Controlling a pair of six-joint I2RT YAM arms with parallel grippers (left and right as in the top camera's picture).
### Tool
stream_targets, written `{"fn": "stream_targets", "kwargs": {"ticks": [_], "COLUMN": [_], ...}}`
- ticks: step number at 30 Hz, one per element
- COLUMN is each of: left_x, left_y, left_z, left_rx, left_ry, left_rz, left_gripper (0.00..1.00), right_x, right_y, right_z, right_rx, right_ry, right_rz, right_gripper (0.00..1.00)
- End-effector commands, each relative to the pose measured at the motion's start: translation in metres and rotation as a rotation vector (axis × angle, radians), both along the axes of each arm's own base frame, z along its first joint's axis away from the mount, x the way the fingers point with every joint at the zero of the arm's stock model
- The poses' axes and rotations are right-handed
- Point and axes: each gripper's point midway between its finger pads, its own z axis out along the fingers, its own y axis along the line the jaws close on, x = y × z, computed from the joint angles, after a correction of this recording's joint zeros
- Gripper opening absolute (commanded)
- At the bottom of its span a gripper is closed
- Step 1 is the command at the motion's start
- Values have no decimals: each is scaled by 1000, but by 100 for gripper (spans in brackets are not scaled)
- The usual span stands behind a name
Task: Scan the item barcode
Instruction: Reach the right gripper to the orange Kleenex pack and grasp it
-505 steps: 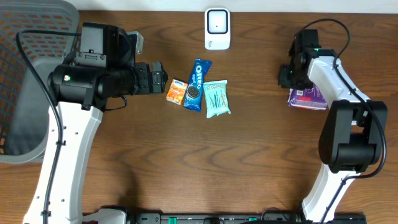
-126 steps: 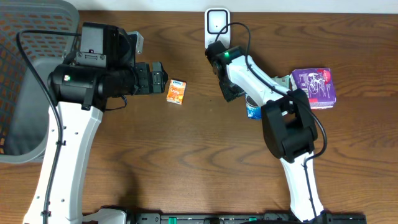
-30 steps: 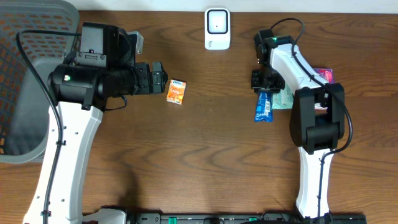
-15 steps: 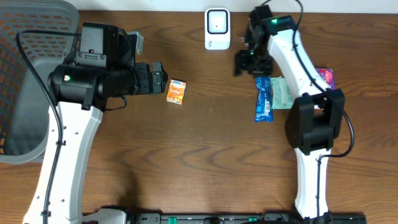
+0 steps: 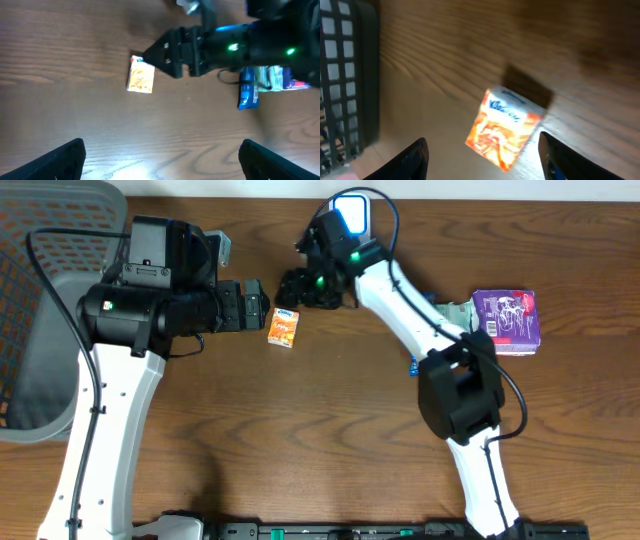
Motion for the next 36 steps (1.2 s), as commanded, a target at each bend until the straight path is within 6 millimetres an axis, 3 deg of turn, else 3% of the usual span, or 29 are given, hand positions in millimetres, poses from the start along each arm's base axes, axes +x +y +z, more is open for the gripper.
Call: {"fn": "stream_targets", "kwargs": {"ticks": [1,6,12,17,18,23,31,36], "left_x": [0,0,0,0,0,0,0,0], "left_y": [2,2,2,2,2,2,2,2], "left_z": [-2,-2,-2,-2,-2,-2,-2,-2], "left_rx": [8,8,8,8,8,8,8,8], "left_ry": [5,5,5,5,5,5,5,5], "left_rz": [9,9,9,9,9,9,9,9], "left_gripper": [98,98,98,98,98,98,98,98], "right_x": [-5,-12,-20,-22,-22,-28,-27,-19], "right_y": [9,25,15,-19,-35,-69,-145,-167], "right_z": [-18,-26,-53,-77,-82,-88,-75,-51], "right_rx": [-16,-10,-125,-284,-370,-511,-711,-732], "right_ry": [56,44,34,30,12,28,66,31], "right_rz": [-97,-106,-159,-225,-240,-256,-345,-353], "right_gripper": [62,62,62,59,58,61,64,70]}}
